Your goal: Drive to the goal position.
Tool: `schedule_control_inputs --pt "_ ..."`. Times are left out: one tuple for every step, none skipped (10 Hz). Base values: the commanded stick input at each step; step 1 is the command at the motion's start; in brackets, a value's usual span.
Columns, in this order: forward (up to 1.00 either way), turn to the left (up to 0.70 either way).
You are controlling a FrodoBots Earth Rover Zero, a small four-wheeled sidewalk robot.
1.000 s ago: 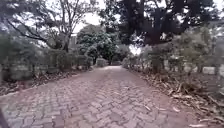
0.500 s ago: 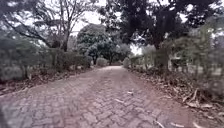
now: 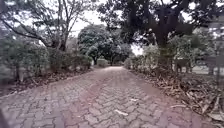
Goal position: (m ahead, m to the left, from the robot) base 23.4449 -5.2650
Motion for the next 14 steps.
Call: schedule_control_inputs --pt "0.70 0.00" --pt "0.70 0.00" --pt "0.70 0.00" --pt "0.70 0.00" --pt "0.70 0.00" --pt "0.70 0.00" --pt "0.70 0.00" --pt "0.70 0.00" --pt "0.70 0.00" --pt "0.70 0.00" --pt "0.70 0.00" --pt "0.70 0.00" --pt "0.70 0.00" --pt "0.70 0.00"
